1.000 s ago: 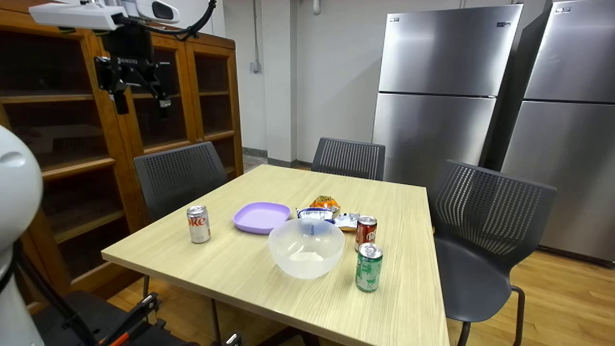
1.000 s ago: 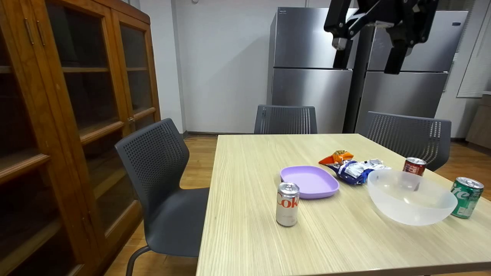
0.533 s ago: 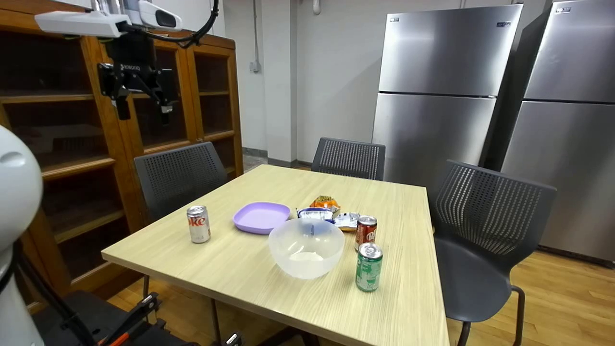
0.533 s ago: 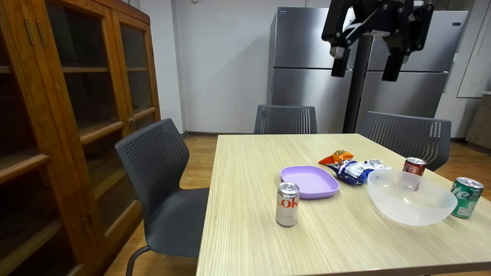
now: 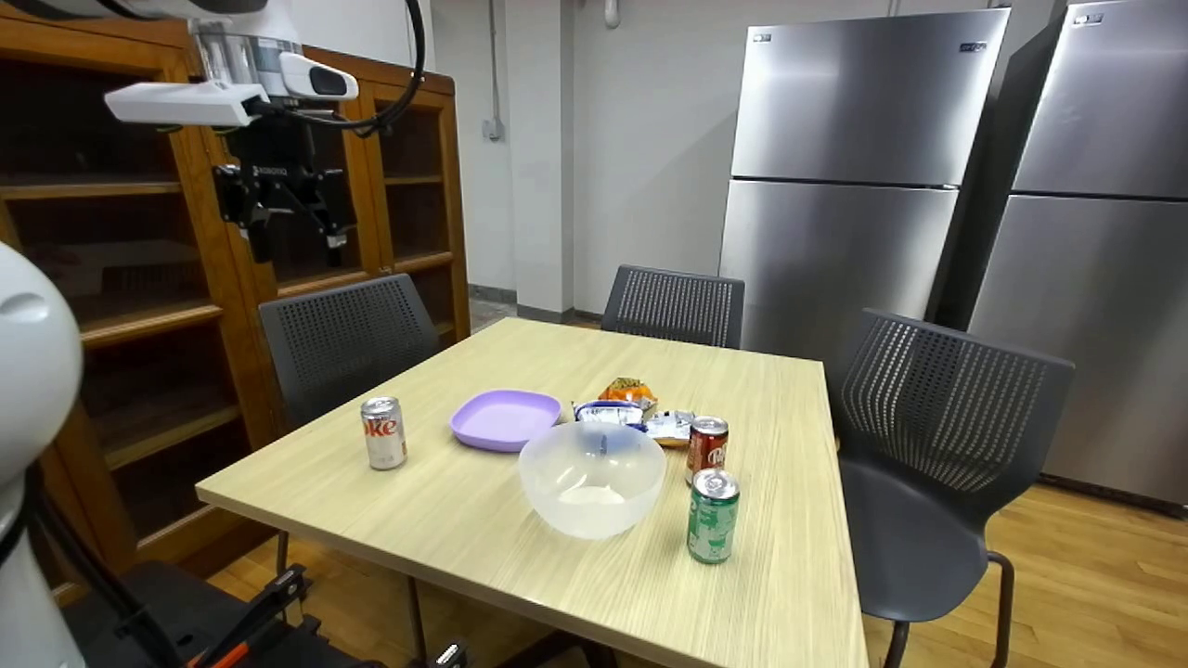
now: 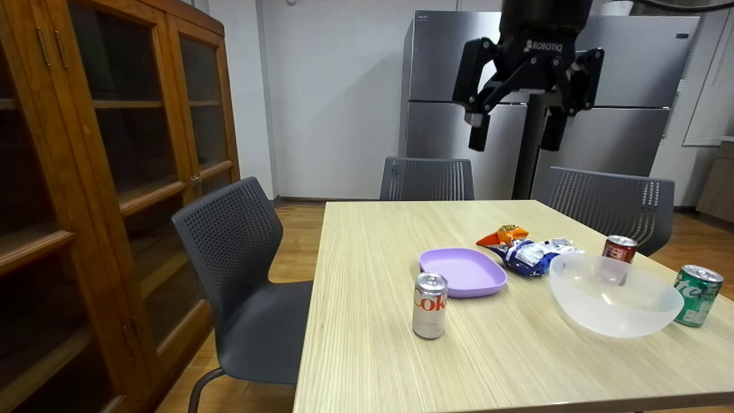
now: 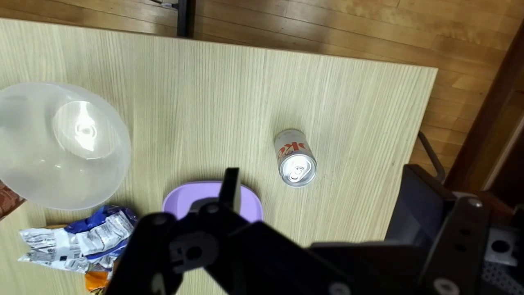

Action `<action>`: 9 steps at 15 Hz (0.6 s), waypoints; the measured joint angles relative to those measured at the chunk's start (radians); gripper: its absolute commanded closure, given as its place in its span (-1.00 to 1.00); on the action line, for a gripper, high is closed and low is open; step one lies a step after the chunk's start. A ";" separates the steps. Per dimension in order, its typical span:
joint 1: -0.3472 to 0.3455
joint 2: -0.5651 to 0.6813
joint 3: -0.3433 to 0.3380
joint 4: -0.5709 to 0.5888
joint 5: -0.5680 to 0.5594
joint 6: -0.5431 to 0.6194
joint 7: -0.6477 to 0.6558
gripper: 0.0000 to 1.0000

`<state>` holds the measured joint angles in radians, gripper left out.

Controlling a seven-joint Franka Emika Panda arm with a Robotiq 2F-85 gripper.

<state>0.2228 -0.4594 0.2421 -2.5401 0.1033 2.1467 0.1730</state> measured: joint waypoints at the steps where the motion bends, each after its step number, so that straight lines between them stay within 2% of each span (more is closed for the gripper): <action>1: -0.001 0.018 0.012 0.000 -0.020 0.022 0.024 -1.00; 9: -0.009 0.181 0.071 0.001 -0.154 0.180 0.251 -1.00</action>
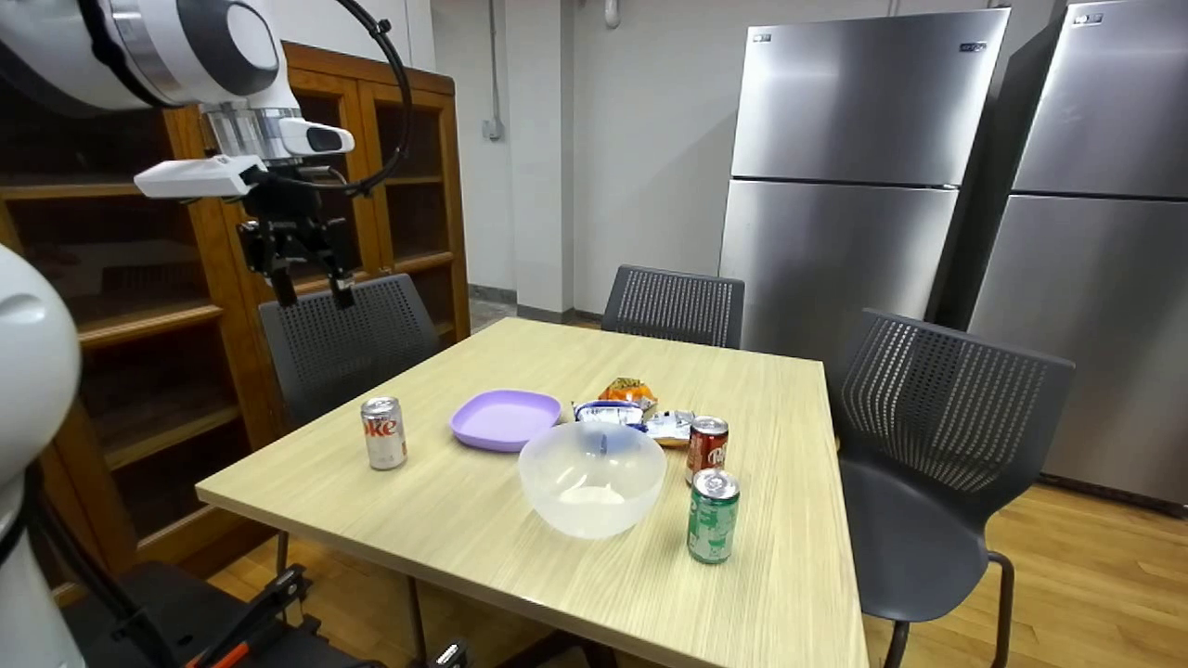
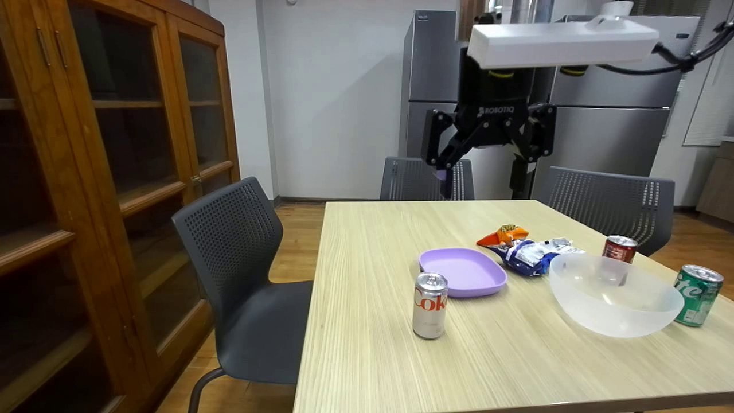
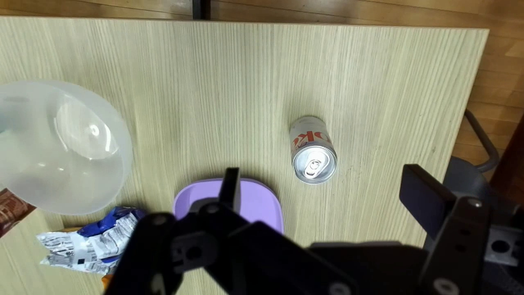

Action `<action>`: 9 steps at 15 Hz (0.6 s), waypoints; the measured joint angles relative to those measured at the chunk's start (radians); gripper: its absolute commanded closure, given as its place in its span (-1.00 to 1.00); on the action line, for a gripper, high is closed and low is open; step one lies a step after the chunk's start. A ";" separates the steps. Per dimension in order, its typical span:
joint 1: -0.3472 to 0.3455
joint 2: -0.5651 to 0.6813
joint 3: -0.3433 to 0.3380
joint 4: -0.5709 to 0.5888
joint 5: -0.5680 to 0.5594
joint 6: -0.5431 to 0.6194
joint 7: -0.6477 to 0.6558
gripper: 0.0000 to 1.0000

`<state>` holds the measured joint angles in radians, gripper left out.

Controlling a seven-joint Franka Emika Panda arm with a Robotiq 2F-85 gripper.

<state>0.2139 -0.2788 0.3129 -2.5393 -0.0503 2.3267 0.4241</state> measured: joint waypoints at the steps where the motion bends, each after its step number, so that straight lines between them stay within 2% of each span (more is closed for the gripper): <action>1: -0.001 0.020 0.003 0.001 -0.010 0.014 0.025 -1.00; 9: -0.002 0.156 0.007 0.026 -0.073 0.054 0.181 -1.00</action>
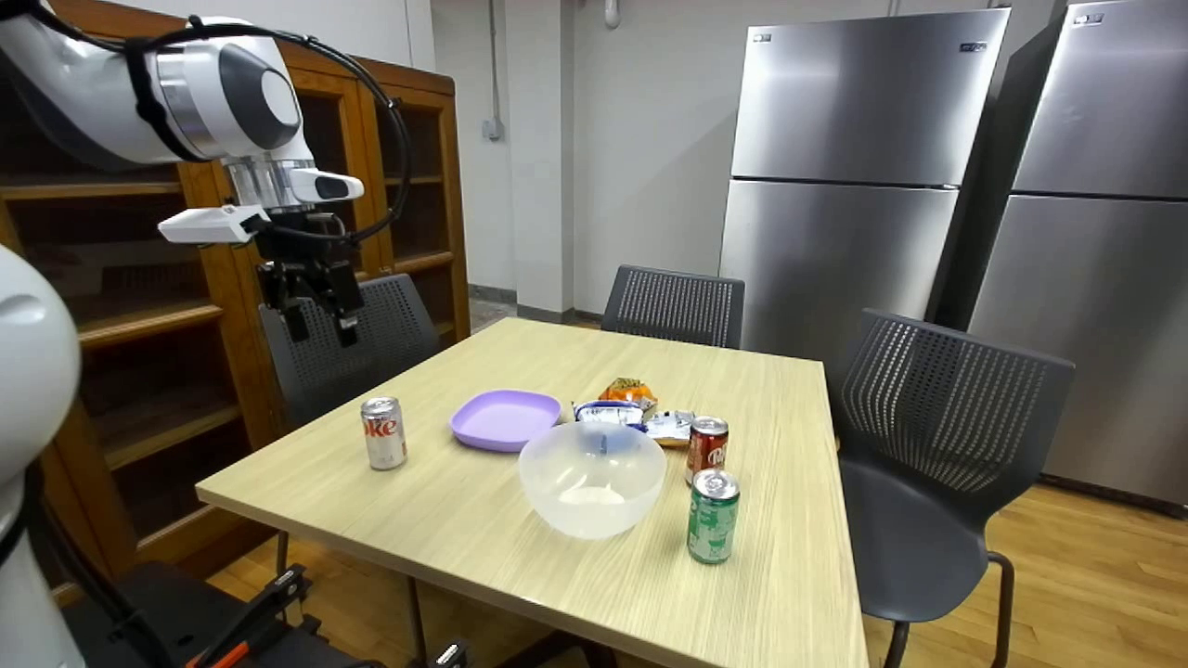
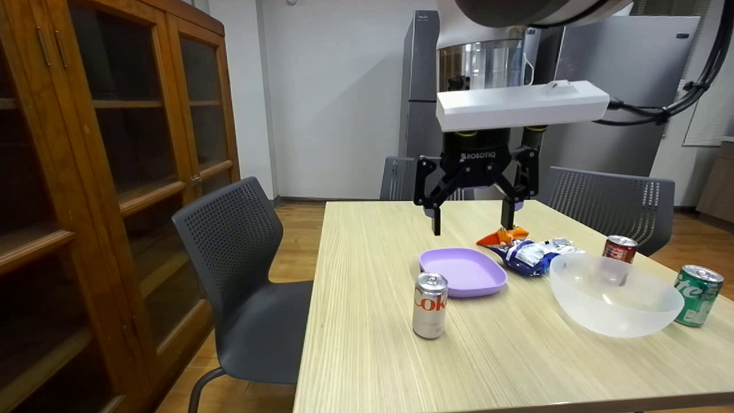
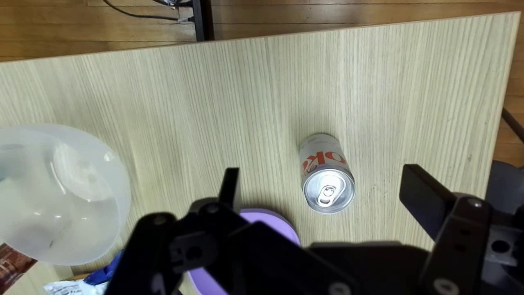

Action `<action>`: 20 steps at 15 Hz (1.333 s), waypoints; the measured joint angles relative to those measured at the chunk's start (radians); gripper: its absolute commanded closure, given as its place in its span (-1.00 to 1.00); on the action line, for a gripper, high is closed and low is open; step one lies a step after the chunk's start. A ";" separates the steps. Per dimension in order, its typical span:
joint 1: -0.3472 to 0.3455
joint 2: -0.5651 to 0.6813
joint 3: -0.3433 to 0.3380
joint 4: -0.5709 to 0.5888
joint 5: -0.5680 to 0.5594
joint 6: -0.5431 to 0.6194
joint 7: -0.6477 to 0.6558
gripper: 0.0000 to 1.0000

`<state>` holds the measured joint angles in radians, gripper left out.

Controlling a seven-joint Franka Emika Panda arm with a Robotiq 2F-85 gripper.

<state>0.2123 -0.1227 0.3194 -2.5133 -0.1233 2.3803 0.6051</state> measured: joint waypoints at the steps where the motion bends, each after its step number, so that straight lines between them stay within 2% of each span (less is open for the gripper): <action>1: 0.000 0.003 -0.001 0.000 0.000 0.000 0.000 -1.00; 10: 0.000 0.019 -0.003 0.001 -0.012 0.000 0.000 -1.00; 20: 0.013 0.237 -0.038 0.093 -0.054 0.000 -0.011 -1.00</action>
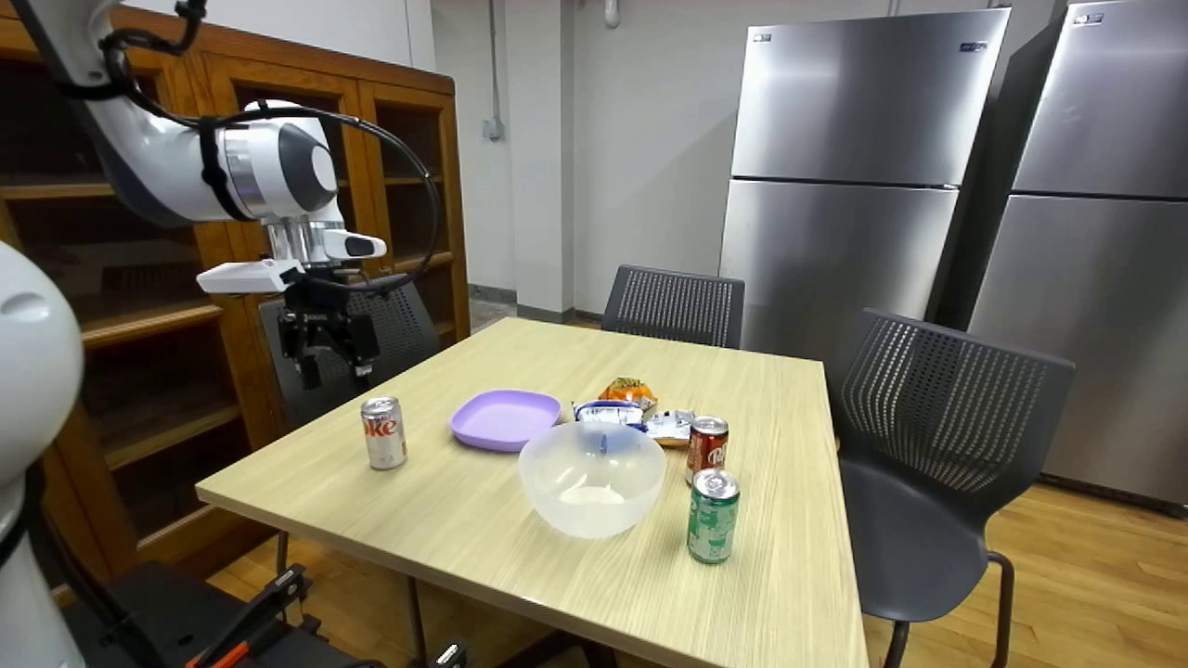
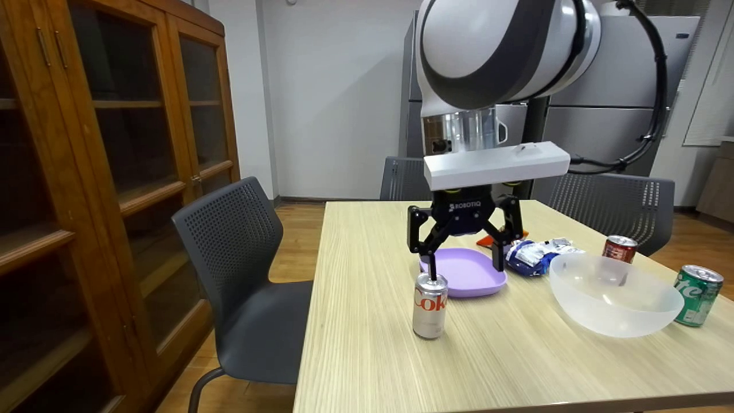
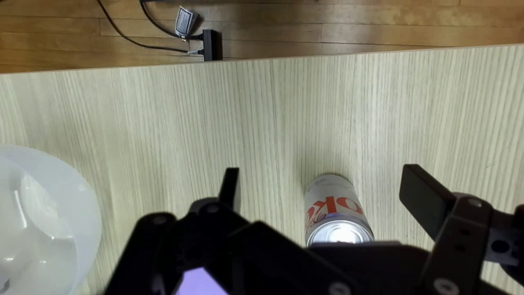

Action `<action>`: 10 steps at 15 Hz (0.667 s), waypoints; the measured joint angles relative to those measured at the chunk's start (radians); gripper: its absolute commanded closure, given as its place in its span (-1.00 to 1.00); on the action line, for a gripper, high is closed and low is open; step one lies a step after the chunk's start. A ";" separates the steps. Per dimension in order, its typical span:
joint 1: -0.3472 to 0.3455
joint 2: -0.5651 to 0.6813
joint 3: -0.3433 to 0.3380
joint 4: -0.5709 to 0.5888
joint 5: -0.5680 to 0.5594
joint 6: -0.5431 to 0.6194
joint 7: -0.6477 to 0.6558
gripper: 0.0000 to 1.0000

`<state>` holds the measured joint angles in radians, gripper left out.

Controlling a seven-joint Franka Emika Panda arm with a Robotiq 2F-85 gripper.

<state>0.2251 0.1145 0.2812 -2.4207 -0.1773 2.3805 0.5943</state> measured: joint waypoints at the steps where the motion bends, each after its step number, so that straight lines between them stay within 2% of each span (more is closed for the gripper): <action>1: 0.004 0.024 -0.007 0.016 0.000 0.000 -0.004 -1.00; 10: 0.060 0.186 -0.079 0.133 -0.001 0.002 -0.012 -1.00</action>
<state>0.2854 0.3004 0.2025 -2.2873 -0.1781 2.3827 0.5819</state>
